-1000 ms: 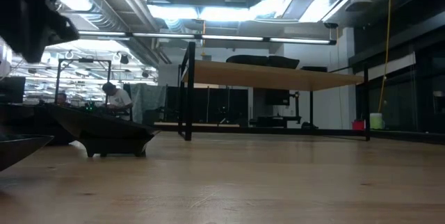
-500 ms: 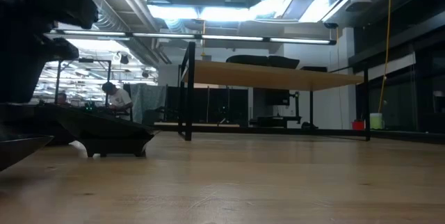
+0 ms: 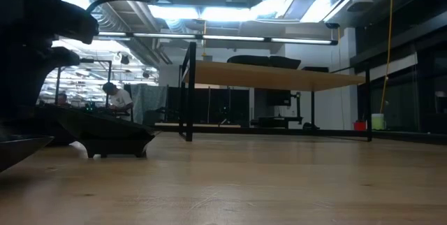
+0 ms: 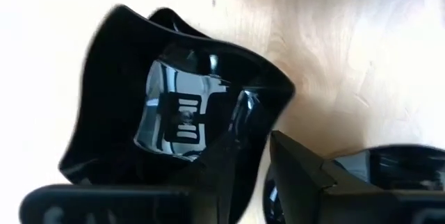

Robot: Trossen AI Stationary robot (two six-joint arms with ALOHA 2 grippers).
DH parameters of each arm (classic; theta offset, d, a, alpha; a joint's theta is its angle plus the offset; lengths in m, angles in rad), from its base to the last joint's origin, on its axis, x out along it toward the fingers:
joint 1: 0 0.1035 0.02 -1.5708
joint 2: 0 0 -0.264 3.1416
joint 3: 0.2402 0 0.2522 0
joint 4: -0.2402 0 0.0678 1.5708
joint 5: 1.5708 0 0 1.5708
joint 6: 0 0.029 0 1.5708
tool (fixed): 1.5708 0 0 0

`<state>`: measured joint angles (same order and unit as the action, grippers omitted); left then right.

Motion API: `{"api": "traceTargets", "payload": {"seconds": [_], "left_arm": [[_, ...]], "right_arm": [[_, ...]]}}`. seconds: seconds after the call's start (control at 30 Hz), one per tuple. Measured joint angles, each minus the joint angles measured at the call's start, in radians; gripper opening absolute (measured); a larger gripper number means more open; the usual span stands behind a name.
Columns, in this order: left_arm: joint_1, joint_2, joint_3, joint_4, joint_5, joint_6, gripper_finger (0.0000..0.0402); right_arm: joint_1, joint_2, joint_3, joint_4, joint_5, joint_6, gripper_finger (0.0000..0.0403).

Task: Pick & Place Mini shaped plates
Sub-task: Stack the distorted square plate on top of the distorted square plate on the shelf

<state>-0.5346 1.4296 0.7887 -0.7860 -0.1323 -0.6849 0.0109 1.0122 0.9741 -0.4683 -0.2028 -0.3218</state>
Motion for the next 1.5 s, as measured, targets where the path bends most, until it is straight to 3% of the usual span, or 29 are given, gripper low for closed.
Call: {"api": "traceTargets", "payload": {"seconds": [0.33,0.53,0.93,1.2,1.5], "left_arm": [[0.0,-0.001,0.0,0.004,-0.016,-0.001,0.0007],[0.0,-0.024,0.003,0.001,-0.028,0.0,0.0003],[0.0,-0.199,0.094,0.051,-0.19,0.127,0.0002],[0.0,-0.285,0.095,0.294,-0.191,0.319,0.0002],[0.0,-0.277,0.095,0.51,-0.13,0.497,0.0002]], "right_arm": [[0.0,0.0,0.0,0.0,0.0,0.0,0.0156],[0.0,0.003,0.0,0.001,0.0,0.004,0.0156],[0.0,0.111,0.0,0.022,-0.008,-0.019,0.0156],[0.0,0.196,0.0,0.137,-0.19,-0.12,0.0156],[0.0,0.296,0.0,0.263,-0.307,-0.198,0.0156]]}}
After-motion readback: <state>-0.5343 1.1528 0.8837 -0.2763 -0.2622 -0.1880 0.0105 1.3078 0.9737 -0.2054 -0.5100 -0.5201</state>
